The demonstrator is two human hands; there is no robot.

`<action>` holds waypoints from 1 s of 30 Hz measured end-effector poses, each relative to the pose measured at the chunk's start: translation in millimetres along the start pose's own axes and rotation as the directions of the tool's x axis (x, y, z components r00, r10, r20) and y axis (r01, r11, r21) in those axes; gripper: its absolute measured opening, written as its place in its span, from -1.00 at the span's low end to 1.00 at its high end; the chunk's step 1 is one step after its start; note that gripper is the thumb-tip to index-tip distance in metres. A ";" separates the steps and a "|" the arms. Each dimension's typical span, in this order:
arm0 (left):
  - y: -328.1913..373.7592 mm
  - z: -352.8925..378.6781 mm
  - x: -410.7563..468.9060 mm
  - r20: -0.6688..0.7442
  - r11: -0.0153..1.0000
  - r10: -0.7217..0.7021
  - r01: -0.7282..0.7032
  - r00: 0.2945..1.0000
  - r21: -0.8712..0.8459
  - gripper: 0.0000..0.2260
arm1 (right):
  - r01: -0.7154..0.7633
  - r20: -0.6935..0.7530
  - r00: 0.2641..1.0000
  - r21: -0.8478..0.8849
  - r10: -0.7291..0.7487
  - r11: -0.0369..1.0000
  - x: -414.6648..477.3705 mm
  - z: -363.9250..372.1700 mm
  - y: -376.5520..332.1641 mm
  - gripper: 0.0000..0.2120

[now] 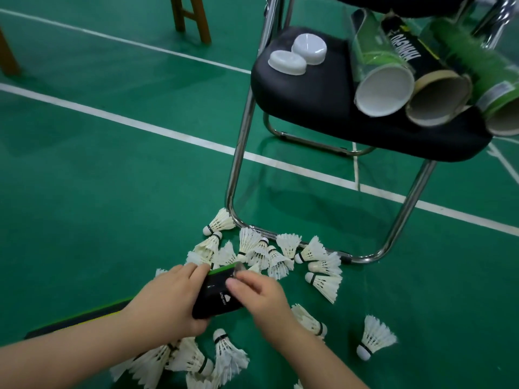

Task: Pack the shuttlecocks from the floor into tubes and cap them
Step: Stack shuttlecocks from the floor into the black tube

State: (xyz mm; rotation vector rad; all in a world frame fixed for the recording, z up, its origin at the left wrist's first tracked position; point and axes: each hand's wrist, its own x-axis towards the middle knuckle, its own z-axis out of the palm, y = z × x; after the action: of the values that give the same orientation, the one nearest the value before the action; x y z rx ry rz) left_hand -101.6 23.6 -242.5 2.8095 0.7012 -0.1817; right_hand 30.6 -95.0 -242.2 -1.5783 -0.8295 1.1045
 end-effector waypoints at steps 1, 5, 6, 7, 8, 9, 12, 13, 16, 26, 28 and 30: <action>-2.8 -0.1 0.8 0.005 1.000 -0.024 0.024 1.000 -0.008 -0.45 | 0.040 -0.142 0.989 0.047 -0.033 0.998 0.2 -5.5 0.3 -0.76; -16.1 1.3 2.5 0.027 0.997 -0.074 0.074 0.997 -0.017 -0.41 | -0.010 -0.429 0.903 0.041 0.027 0.999 8.9 -30.2 15.3 -0.82; -18.3 2.2 3.5 0.015 0.997 -0.076 0.076 0.997 -0.013 -0.40 | -0.081 -0.425 0.902 -0.001 0.073 0.997 12.7 -35.7 23.1 -0.87; -19.9 3.1 4.5 0.004 0.997 -0.074 0.074 0.997 -0.007 -0.40 | -0.155 -0.411 0.903 -0.031 0.129 0.987 16.7 -40.5 31.1 -0.90; -20.5 3.4 5.1 -0.002 0.997 -0.072 0.072 0.997 -0.003 -0.39 | -0.220 -0.399 0.899 -0.049 0.182 0.974 20.9 -44.9 39.8 -0.87; -21.2 4.3 5.8 -0.006 0.997 -0.074 0.074 0.997 -0.011 -0.38 | -0.272 -0.392 0.891 -0.053 0.231 0.961 24.7 -48.3 47.0 -0.82; -22.8 5.5 6.1 -0.020 0.998 -0.056 0.055 0.998 -0.031 -0.32 | -0.369 -0.383 0.863 -0.031 0.330 0.929 37.0 -54.1 60.4 -0.69; -23.5 5.5 6.5 -0.024 0.998 -0.051 0.050 0.998 -0.031 -0.29 | -0.393 -0.376 0.855 -0.022 0.356 0.919 40.6 -55.1 63.1 -0.66; -25.3 7.6 8.1 -0.044 0.999 -0.038 0.037 0.998 -0.027 -0.29 | -0.423 -0.347 0.841 0.054 0.414 0.904 50.9 -56.9 70.2 -0.61; -31.4 17.4 9.8 -0.055 1.000 -0.028 0.027 0.998 -0.004 -0.36 | -0.403 -0.382 0.795 0.247 0.471 0.881 64.5 -63.0 71.3 -0.60; -33.4 17.9 9.8 -0.016 0.999 -0.023 0.022 1.000 -0.034 -0.37 | -0.347 -0.462 0.780 0.243 0.422 0.906 58.4 -62.8 71.1 -0.65; -33.7 18.7 9.4 -0.026 1.000 0.003 -0.003 1.000 -0.018 -0.37 | -0.310 -0.562 0.732 0.229 0.386 0.923 48.6 -62.2 66.0 -0.72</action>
State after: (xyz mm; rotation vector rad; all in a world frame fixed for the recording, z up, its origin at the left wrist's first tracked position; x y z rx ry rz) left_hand -110.6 51.8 -268.9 2.8007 0.7006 -0.1374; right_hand 105.3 -89.8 -312.8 -1.8750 -0.0281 0.7955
